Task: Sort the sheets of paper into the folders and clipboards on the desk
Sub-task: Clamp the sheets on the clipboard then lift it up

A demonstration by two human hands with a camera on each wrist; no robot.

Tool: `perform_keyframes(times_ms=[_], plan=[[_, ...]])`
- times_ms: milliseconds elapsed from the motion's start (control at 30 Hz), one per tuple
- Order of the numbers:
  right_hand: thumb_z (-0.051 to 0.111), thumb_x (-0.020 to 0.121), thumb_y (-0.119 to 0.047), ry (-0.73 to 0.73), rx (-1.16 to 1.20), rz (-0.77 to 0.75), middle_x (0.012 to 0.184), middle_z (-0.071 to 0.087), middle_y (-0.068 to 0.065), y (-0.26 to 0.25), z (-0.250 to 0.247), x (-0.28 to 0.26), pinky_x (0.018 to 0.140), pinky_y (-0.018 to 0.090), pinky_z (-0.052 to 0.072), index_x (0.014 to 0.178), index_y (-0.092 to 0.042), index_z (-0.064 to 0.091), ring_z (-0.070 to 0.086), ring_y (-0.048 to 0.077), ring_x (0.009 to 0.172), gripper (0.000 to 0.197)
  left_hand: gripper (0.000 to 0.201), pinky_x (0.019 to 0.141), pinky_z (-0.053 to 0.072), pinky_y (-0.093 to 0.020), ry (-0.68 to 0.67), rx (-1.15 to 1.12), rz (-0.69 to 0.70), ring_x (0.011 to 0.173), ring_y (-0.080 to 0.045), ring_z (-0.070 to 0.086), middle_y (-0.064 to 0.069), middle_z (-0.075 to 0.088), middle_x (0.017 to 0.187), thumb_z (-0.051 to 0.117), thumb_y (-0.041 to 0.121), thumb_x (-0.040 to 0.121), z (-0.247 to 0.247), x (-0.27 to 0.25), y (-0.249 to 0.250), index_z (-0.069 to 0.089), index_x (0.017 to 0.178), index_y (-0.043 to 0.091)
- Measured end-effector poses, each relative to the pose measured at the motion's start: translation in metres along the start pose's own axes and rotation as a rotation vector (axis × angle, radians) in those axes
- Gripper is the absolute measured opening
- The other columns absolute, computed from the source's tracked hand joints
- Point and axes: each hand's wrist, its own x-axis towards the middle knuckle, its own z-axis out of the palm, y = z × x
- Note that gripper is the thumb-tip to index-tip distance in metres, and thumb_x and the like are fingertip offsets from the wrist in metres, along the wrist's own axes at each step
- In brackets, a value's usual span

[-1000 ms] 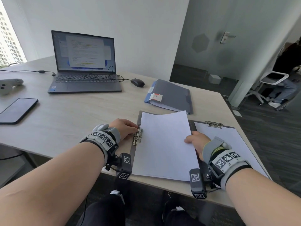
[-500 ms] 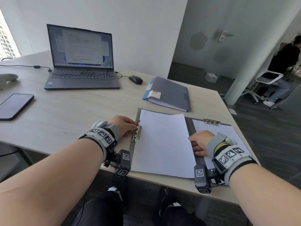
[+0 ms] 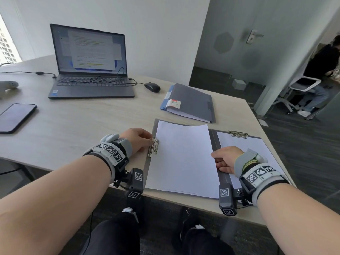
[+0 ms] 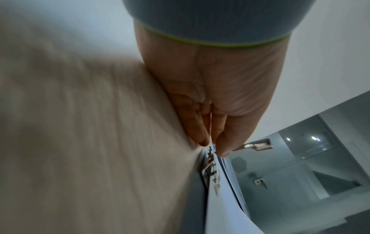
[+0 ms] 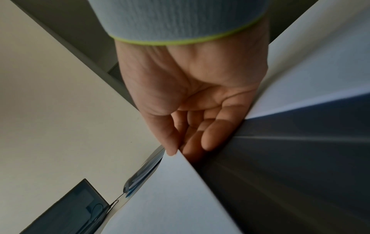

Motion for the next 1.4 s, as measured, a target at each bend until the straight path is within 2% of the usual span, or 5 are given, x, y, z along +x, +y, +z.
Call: perform_keyframes(times_ms=[200, 367, 600, 1000, 1400], plan=[[0.068, 0.088, -0.016, 0.02, 0.026, -0.028, 0.087, 0.069, 0.008, 0.003, 0.0, 0.003, 0.058, 0.026, 0.05, 0.11, -0.007, 0.066, 0.063, 0.017, 0.068, 0.024, 0.04, 0.086, 0.057, -0.038, -0.07, 0.077, 0.147, 0.104, -0.014, 0.063, 0.012, 0.063, 0.113, 0.06, 0.016, 0.072, -0.006, -0.027, 0.007, 0.063, 0.102, 0.042], [0.068, 0.088, -0.017, 0.009, 0.044, -0.052, 0.088, 0.07, 0.009, 0.005, 0.001, 0.003, 0.058, 0.026, 0.05, 0.109, -0.007, 0.066, 0.064, 0.018, 0.069, 0.023, 0.032, 0.094, 0.05, -0.034, -0.066, 0.442, 0.682, 0.105, -0.009, 0.059, 0.015, 0.062, 0.119, 0.055, 0.042, 0.075, 0.011, -0.076, 0.023, 0.069, 0.102, 0.035], [0.066, 0.09, -0.016, -0.036, 0.093, -0.081, 0.09, 0.07, 0.01, 0.009, 0.0, 0.0, 0.059, 0.026, 0.05, 0.113, -0.009, 0.065, 0.064, 0.018, 0.068, 0.024, 0.055, 0.111, 0.035, -0.03, -0.315, 0.74, 0.554, 0.135, -0.005, 0.039, 0.026, 0.043, 0.147, 0.067, 0.064, 0.072, 0.033, -0.09, 0.024, 0.061, 0.123, 0.046], [0.066, 0.089, -0.016, -0.037, 0.066, -0.118, 0.092, 0.07, 0.007, 0.011, -0.001, 0.001, 0.057, 0.026, 0.05, 0.11, -0.014, 0.067, 0.063, 0.016, 0.069, 0.021, 0.049, 0.109, 0.038, -0.031, -0.339, 0.752, 0.534, 0.134, -0.002, 0.041, 0.029, 0.046, 0.143, 0.064, 0.066, 0.071, 0.036, -0.089, 0.021, 0.064, 0.116, 0.047], [0.068, 0.089, -0.021, -0.044, 0.084, -0.125, 0.087, 0.069, 0.006, 0.011, -0.001, 0.001, 0.059, 0.027, 0.05, 0.109, -0.015, 0.066, 0.062, 0.017, 0.066, 0.021, 0.044, 0.082, 0.05, -0.025, -0.26, 0.875, 0.63, 0.112, -0.004, 0.06, 0.031, 0.057, 0.131, 0.05, 0.062, 0.075, 0.041, -0.098, 0.021, 0.065, 0.112, 0.045]])
